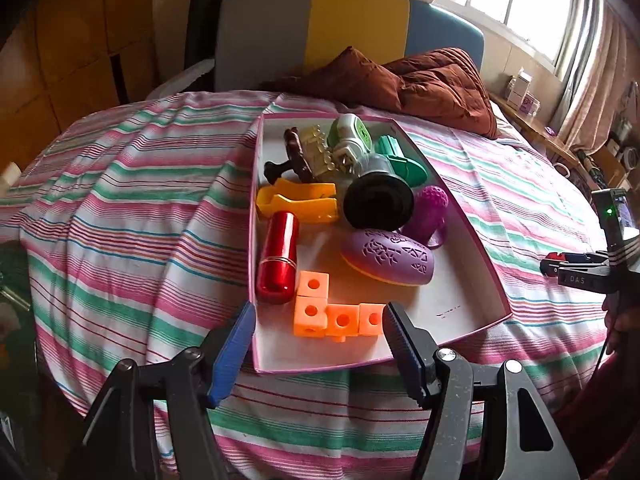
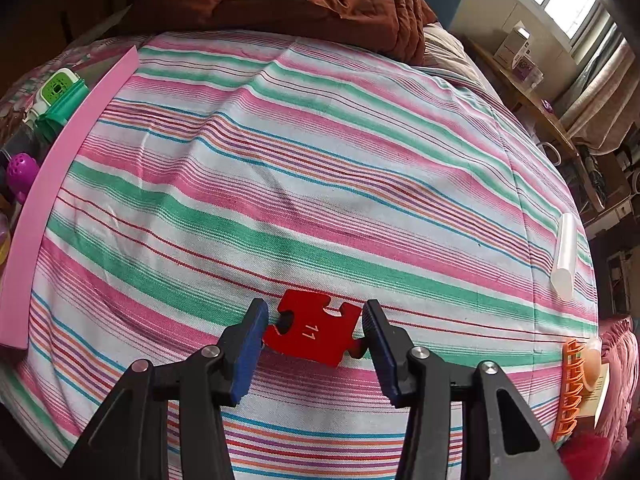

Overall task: Organize rigid objects
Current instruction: 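Lower the orange cubes into the tray and open the left tool, then carry the red puzzle piece into the tray with the right tool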

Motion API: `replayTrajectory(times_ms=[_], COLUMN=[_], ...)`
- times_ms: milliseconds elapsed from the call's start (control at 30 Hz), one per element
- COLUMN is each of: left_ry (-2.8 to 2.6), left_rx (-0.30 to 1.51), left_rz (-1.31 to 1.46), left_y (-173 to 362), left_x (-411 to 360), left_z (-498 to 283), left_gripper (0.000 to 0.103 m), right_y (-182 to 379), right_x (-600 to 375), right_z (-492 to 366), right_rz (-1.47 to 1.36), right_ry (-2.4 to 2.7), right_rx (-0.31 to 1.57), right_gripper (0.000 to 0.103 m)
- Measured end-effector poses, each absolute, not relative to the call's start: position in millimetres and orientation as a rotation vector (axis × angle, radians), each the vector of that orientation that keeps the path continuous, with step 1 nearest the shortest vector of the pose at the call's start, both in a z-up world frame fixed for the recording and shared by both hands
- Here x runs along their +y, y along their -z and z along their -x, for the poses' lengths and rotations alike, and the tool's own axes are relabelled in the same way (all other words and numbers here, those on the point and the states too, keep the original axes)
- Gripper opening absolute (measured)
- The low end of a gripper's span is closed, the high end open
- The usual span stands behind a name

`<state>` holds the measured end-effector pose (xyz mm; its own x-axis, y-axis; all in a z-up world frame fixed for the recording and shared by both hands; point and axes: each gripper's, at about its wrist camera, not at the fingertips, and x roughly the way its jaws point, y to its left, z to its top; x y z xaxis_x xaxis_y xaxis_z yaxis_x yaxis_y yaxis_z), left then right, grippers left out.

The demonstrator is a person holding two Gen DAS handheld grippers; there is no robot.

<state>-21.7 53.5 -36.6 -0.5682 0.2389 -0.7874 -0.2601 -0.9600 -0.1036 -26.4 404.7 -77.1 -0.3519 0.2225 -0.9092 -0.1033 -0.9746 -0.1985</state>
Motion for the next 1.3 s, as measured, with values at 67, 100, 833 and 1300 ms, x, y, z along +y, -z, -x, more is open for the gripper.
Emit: replayTrajectory(times_ms=[67, 100, 833, 1300], left_ry=[-2.568, -2.575, -2.609, -2.637], left_rx=[0.039, 0.047, 0.12, 0.064], left_rz=[1.274, 1.267, 1.235, 1.213], left_y=[35, 34, 27, 20], left_x=[52, 52, 59, 46], left_z=[21, 21, 16, 14], left_gripper=[0.067, 0.067, 0.067, 0.067], right_y=[77, 77, 78, 38], right_x=[404, 404, 393, 373], right_z=[27, 27, 30, 26], right_rz=[1.658, 1.658, 1.665, 1.557], right_ry=[-2.426, -2.426, -2.481, -2.678], right_rx=[-0.157, -0.156, -0.144, 0.097], right_gripper=[0.049, 0.049, 0.049, 0.049])
